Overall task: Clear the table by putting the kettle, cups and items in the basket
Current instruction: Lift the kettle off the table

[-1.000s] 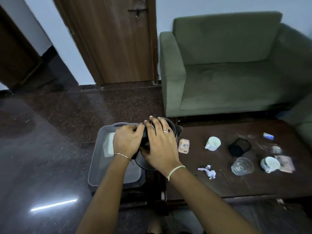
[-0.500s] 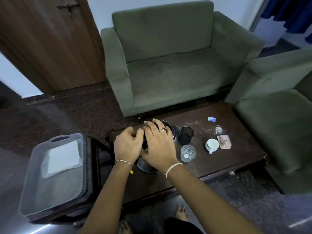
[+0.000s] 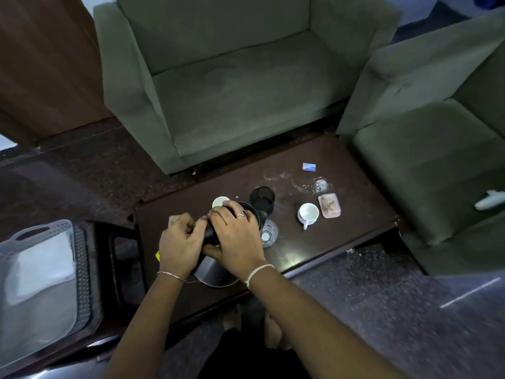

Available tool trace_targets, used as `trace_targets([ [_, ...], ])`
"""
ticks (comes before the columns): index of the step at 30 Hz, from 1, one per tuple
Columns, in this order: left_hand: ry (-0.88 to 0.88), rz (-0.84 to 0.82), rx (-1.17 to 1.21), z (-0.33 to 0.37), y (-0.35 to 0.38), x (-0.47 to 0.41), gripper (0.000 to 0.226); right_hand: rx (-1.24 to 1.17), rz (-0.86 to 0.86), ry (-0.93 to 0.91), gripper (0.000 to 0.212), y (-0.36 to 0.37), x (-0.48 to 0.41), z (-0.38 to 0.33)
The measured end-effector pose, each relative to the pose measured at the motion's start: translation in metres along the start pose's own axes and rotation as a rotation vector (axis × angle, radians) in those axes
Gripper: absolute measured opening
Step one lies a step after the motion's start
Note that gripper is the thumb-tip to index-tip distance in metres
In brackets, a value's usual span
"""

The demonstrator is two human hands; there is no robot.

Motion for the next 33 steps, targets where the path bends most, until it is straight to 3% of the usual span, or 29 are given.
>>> trace_targets([
  [6,-0.045,-0.101,0.315,-0.02,0.021,-0.001,0.031,-0.109,-0.051,0.025,0.053,0.021,-0.003,0.022],
  [11,-0.064,-0.103,0.416,-0.041,0.035,-0.008,0.043,-0.161,-0.067,0.081,0.047,0.035,-0.009,0.036],
  [16,-0.105,-0.289,0.238,-0.066,0.048,-0.017,0.07,-0.199,-0.106,0.123,0.047,0.051,-0.011,0.05],
  [33,-0.136,-0.303,0.224,-0.084,0.084,-0.02,0.064,-0.361,-0.106,0.253,0.049,0.078,0.0,0.075],
])
Point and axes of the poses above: each hand's wrist, its own x-axis away from the middle knuckle, its own y-axis out of the palm, z = x × y, the point moved 3 cm from there along -x, towards the middle knuckle, and after that the axes turned 5 degrees about y, right-handed, at the moved point
